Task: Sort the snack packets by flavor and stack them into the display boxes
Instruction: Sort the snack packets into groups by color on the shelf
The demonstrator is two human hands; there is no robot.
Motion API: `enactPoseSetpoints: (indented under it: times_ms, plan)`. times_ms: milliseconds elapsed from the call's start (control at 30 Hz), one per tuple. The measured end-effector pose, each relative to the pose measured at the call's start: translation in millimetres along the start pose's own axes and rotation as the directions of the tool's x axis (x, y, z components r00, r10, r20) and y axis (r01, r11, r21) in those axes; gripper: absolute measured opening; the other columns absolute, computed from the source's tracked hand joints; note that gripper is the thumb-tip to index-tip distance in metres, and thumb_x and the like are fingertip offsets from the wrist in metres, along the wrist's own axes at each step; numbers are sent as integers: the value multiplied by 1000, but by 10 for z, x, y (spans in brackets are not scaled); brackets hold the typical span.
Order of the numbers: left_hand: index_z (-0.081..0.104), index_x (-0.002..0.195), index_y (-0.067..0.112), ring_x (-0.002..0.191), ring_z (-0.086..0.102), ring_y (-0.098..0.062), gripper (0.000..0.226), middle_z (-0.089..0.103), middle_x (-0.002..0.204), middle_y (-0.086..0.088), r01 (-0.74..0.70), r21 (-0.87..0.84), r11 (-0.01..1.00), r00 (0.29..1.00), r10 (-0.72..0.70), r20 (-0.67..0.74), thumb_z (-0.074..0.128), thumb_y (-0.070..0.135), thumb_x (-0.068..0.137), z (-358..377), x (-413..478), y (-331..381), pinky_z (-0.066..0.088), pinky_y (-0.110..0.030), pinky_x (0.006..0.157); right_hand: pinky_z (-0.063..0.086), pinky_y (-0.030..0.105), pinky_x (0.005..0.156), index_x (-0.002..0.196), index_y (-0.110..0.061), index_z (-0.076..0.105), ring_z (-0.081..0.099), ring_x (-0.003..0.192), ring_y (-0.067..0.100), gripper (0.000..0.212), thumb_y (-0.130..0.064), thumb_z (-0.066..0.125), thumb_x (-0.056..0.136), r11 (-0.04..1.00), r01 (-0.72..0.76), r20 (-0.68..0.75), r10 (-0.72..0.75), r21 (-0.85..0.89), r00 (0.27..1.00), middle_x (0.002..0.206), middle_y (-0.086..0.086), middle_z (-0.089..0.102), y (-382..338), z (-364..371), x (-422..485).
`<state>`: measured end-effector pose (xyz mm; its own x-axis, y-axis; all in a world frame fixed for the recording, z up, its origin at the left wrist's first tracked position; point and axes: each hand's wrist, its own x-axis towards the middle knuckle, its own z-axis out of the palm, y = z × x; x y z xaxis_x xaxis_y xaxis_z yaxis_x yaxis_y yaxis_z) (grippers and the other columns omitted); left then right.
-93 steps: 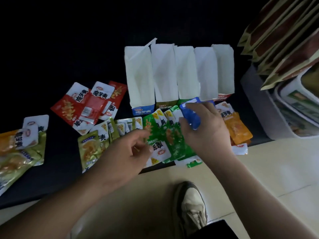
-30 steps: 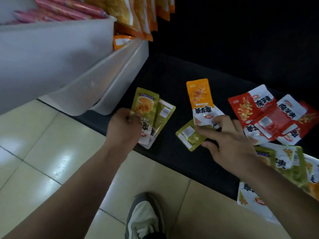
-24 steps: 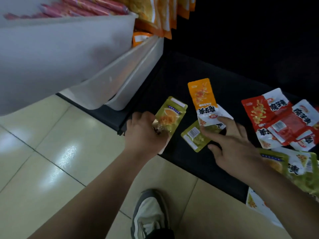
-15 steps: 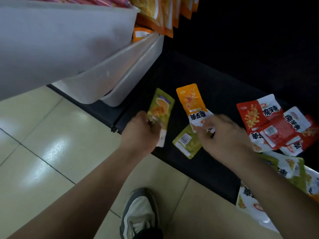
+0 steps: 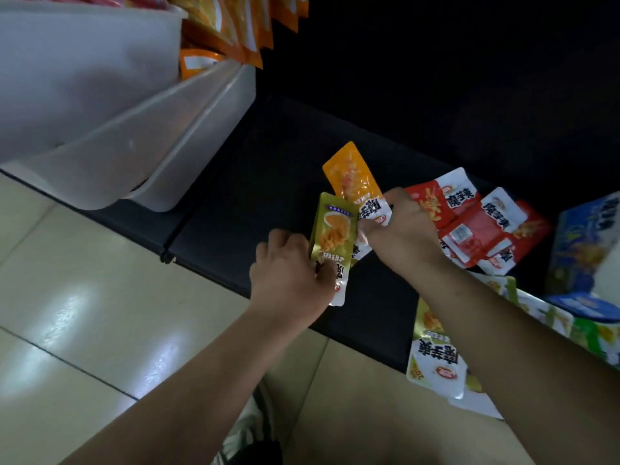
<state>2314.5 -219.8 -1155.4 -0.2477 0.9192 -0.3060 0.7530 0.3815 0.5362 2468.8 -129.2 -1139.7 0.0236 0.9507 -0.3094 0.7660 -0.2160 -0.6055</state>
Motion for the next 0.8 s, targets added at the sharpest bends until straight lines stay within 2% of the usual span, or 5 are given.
enactPoseSetpoints:
  times_ms: [133,300,400,600,800]
  plan:
    - [53,112,23,114,48,-27,48,50,121,-2,-41,233,972,998,32,45,72,55,82,52,46,108,41,-44,92,61,36,60,113,-22,56,69,71,14,14,-28,61,102,970,-95,-72,114,224,991,87,-5,66,178,-325,-243]
    - [45,119,28,101,56,-20,53,61,106,5,30,110,994,981,-50,189,79,42,80,55,100,243,42,-44,95,64,37,60,114,-28,63,73,69,9,13,-29,65,101,927,-135,-131,191,350,973,94,-9,71,579,-918,-647]
    - [50,105,22,84,62,-20,29,62,103,-3,5,85,996,967,-26,255,70,38,91,79,36,332,49,-36,67,61,34,63,113,-30,60,73,77,18,15,-34,66,100,892,-209,-107,273,400,956,103,-9,67,796,-1083,-852]
    - [63,97,25,70,72,-12,13,72,81,4,160,-438,885,935,6,355,69,37,96,278,-576,745,62,-37,59,51,34,54,107,-30,56,70,60,16,8,-33,62,102,858,-228,-116,312,460,943,98,2,68,1071,-1197,-1188]
    - [50,76,21,59,57,-6,48,55,67,8,-207,127,970,915,145,377,56,66,94,731,-631,961,38,-24,50,37,23,42,94,-29,54,43,46,12,10,-27,62,101,898,-172,-201,271,405,942,64,9,55,1341,-1318,-1481]
